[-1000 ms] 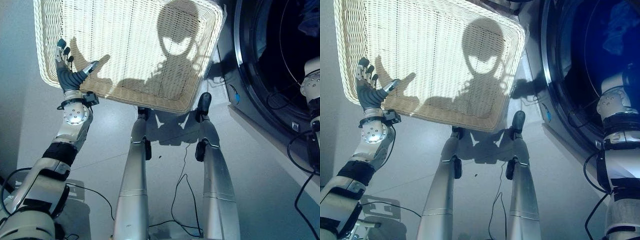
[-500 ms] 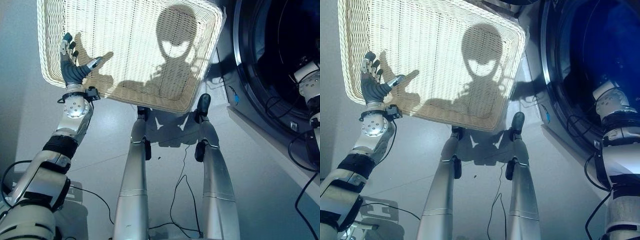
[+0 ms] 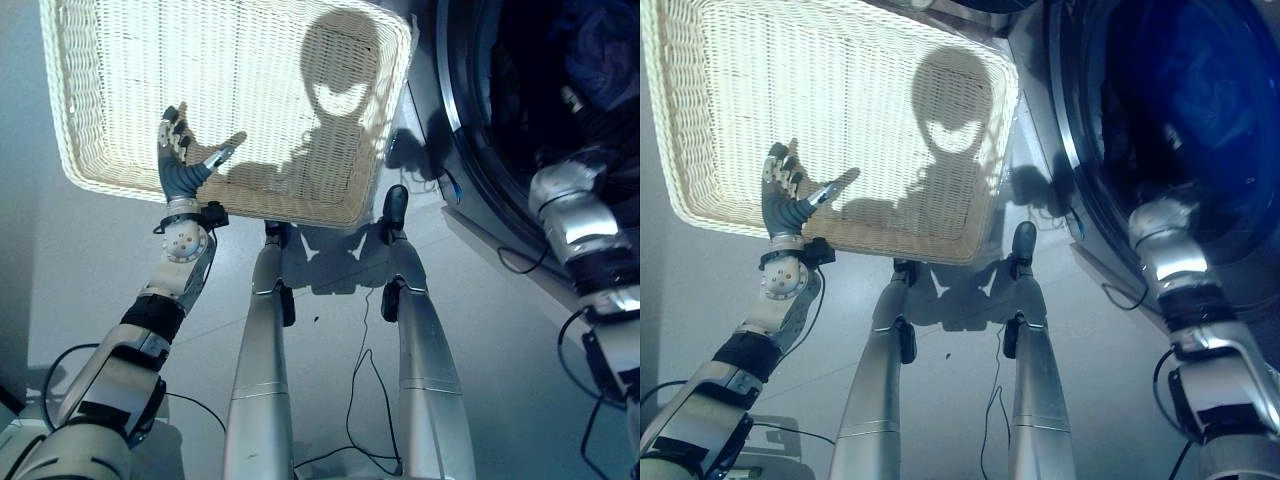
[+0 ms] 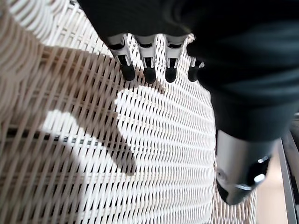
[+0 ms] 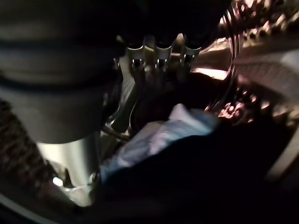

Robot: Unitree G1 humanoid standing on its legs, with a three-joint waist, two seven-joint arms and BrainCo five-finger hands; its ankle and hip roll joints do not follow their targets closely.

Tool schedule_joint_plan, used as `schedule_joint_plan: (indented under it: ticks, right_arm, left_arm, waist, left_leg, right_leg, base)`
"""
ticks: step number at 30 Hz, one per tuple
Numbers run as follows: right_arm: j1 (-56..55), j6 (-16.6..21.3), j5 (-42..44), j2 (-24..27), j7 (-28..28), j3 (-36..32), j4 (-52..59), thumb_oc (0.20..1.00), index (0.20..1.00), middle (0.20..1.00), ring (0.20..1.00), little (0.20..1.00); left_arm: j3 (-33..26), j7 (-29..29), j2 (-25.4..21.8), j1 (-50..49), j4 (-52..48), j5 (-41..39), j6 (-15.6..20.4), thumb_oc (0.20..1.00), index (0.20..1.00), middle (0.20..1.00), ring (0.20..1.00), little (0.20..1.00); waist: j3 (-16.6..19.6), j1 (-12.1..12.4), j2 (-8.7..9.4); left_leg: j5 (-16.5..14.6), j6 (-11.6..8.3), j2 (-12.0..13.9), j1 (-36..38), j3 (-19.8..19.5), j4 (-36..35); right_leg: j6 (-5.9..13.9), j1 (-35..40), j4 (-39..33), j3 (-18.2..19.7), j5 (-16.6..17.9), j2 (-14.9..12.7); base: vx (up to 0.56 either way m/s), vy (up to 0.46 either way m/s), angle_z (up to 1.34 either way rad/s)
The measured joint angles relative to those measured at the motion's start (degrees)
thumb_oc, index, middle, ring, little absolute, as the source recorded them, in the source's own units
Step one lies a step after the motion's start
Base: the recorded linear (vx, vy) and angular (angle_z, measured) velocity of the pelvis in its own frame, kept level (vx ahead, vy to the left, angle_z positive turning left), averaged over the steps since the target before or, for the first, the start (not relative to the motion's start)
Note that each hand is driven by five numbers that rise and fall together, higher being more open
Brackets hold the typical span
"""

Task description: Put the clothes into the washing machine.

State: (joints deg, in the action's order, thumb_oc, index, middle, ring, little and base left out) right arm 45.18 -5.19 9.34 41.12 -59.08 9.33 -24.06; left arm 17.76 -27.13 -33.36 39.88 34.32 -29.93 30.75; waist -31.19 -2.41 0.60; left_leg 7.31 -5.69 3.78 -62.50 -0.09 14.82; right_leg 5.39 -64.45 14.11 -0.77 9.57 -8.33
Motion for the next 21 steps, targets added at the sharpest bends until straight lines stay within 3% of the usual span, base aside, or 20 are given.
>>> schedule_joint_plan:
  ticks: [5,10,21]
  right_arm:
    - [-4.89,-1.32,-12.90,-2.56,3.29,0.32,6.55,1.000,1.000,1.000,1.000,1.000]
    - [-6.93,-1.22,-18.55,-4.17,6.39,1.28,7.02,1.000,1.000,1.000,1.000,1.000]
    - [-14.55,6.14,-31.25,-6.42,14.61,8.87,9.54,1.000,1.000,1.000,1.000,1.000]
  left_arm:
    - [-1.63,-1.43,3.98,-1.49,-2.09,3.56,0.09,1.000,1.000,1.000,1.000,1.000]
    - [-2.11,-2.73,6.40,-3.11,-2.87,6.71,0.11,1.000,1.000,1.000,1.000,1.000]
    - [-3.02,-4.46,8.43,-8.03,-4.09,11.19,-0.27,1.000,1.000,1.000,1.000,1.000]
  waist:
    - [0.00,-0.35,-0.01]
    - [0.00,-1.00,-0.01]
    - [0.00,-1.18,-0.01]
  left_leg:
    - [0.01,-0.02,0.09,0.31,0.15,-0.57]
    - [0.04,-0.06,0.06,0.97,0.10,-1.37]
    - [-0.04,-0.22,0.06,7.40,0.15,-2.17]
  right_leg:
    - [0.35,-0.07,0.13,0.14,-0.72,0.08]
    - [0.30,0.13,0.51,0.14,-1.27,0.07]
    - [0.19,5.20,2.49,0.14,-2.95,-0.04]
  base:
    - [-0.01,0.042,-0.01]
    - [0.00,0.000,0.00]
    - [-0.01,0.009,0.01]
